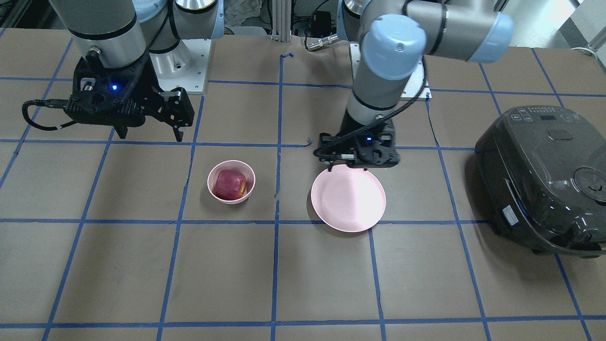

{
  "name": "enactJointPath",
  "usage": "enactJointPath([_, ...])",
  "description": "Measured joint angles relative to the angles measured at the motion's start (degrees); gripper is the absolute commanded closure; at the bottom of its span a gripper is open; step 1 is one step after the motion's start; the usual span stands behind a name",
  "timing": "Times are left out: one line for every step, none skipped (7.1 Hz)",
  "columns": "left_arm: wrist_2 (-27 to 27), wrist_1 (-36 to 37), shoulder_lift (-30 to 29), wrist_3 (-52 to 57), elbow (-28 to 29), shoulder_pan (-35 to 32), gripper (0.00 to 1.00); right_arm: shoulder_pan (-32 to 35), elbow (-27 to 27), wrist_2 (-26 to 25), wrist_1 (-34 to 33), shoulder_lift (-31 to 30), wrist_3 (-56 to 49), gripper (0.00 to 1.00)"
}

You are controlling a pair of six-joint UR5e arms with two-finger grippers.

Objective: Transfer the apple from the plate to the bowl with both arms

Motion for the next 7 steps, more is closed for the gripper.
enactJointPath([2.6,-1.7,2.1,5.4,0.6,3.9,0.17,0.0,0.0,0.0,0.0,0.0,0.0,0.00])
enactJointPath([3.7,-3.4,3.8,7.7,1.8,5.9,0.17,0.0,0.0,0.0,0.1,0.0,0.0,0.00])
enactJointPath([3.5,-6.5,5.2,8.4,4.0,6.5,0.16,0.0,0.0,0.0,0.1,-0.1,0.0,0.00])
enactJointPath([1.8,-10.8,6.0,8.5,7.6,6.9,0.15,0.0,0.0,0.0,0.1,-0.1,0.0,0.00])
enactJointPath([0.2,-14.8,6.4,8.3,10.9,7.2,0.04,0.0,0.0,-0.1,0.1,-0.1,-0.1,0.00])
enactJointPath([-0.6,-16.8,6.5,7.9,12.3,7.2,0.00,0.0,0.0,-0.1,0.1,-0.1,0.0,0.00])
enactJointPath([-1.0,-17.5,6.5,7.7,12.8,7.4,0.00,0.0,0.0,-0.1,0.1,-0.1,0.0,0.00])
